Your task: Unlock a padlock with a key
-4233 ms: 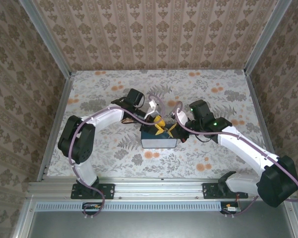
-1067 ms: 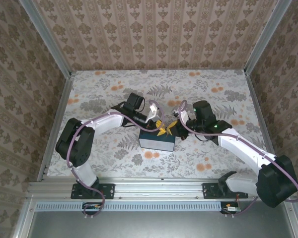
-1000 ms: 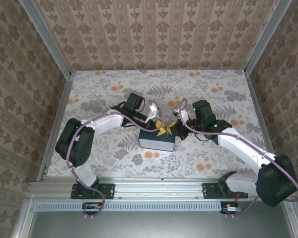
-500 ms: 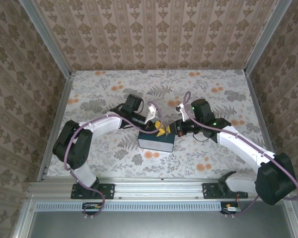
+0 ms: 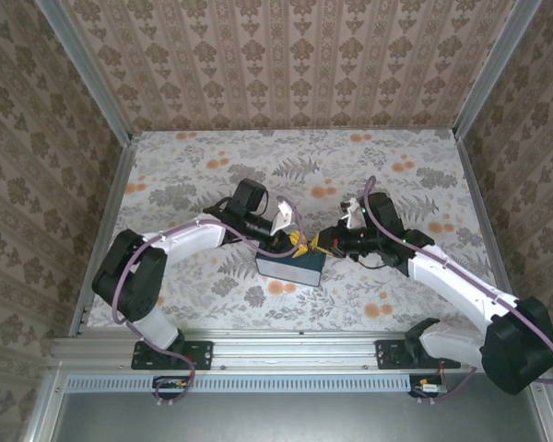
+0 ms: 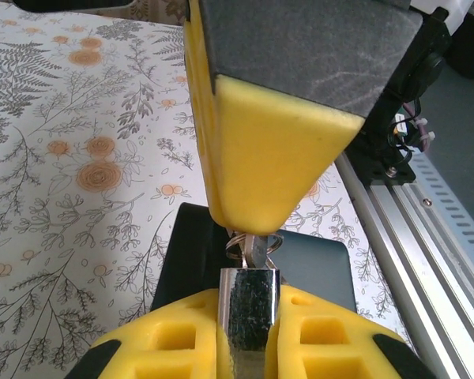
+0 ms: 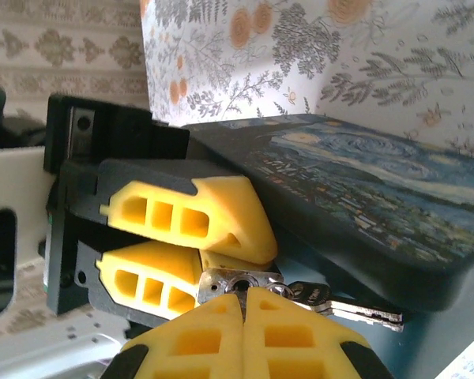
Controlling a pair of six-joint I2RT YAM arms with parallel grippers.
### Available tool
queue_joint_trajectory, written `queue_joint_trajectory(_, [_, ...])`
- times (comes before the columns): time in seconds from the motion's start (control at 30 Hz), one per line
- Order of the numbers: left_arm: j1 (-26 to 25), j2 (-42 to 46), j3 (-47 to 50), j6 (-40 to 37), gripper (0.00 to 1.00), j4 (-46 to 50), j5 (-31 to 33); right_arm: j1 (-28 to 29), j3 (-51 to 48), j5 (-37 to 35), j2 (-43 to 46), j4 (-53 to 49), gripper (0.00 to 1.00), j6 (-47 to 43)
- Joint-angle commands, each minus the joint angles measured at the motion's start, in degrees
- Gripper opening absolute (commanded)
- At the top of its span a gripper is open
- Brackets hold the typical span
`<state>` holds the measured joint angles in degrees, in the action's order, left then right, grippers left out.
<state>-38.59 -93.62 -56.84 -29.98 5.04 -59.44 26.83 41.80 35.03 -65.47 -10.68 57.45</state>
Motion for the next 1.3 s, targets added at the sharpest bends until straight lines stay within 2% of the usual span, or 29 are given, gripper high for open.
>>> queue_joint_trajectory(0.0, [-0.11,3.1,-0.82,-1.5,0.06,-7.89,3.72,2.08,-1.64,2.94,1.7,-3.96,0.0,13.85])
queue_joint_trajectory(0.17, [-0.47,3.88,-0.38,-1.97,0.06,-9.26,4.75,2.57,-0.73,4.61,-0.62,-3.79,0.0,20.75])
queue_joint_trajectory(0.33, [-0.41,2.7,-0.42,-1.71,0.06,-9.2,3.23,2.53,4.06,4.44,-4.25,-9.31,0.0,15.09])
queue_joint_trajectory(0.47, [-0.35,3.28,-0.35,-1.32,0.06,-9.67,2.68,2.69,2.58,7.11,-5.47,-3.52,0.0,18.79])
queue_joint_trajectory(0.5, [-0.09,3.11,-0.5,-1.09,0.06,-9.56,2.17,2.79,3.32,7.53,-5.86,-4.7,0.03,17.05])
queue_joint_trajectory(0.6, [0.38,2.2,-0.74,-0.26,0.06,-9.74,0.58,2.88,5.65,7.52,-5.6,-7.4,0.2,10.3])
queue_joint_trajectory(0.7, [0.37,1.91,-1.03,-0.41,0.06,-8.88,-0.81,2.79,7.01,6.98,-5.19,-8.8,0.25,4.47])
queue_joint_trajectory(0.9, [0.71,1.84,-0.86,0.1,0.06,-8.36,-2.03,2.88,7.33,9.19,-5.89,-9.07,0.24,-1.52])
queue_joint_trajectory(1.1, [1.39,1.25,-0.83,0.75,0.06,-7.88,-3.48,3.04,7.15,9.6,-4.56,-11.36,0.28,-10.24])
queue_joint_trajectory(1.27, [1.61,1.36,-0.83,0.57,0.06,-6.83,-4.19,3.15,7.24,7.07,-4.44,-12.27,0.25,-14.96])
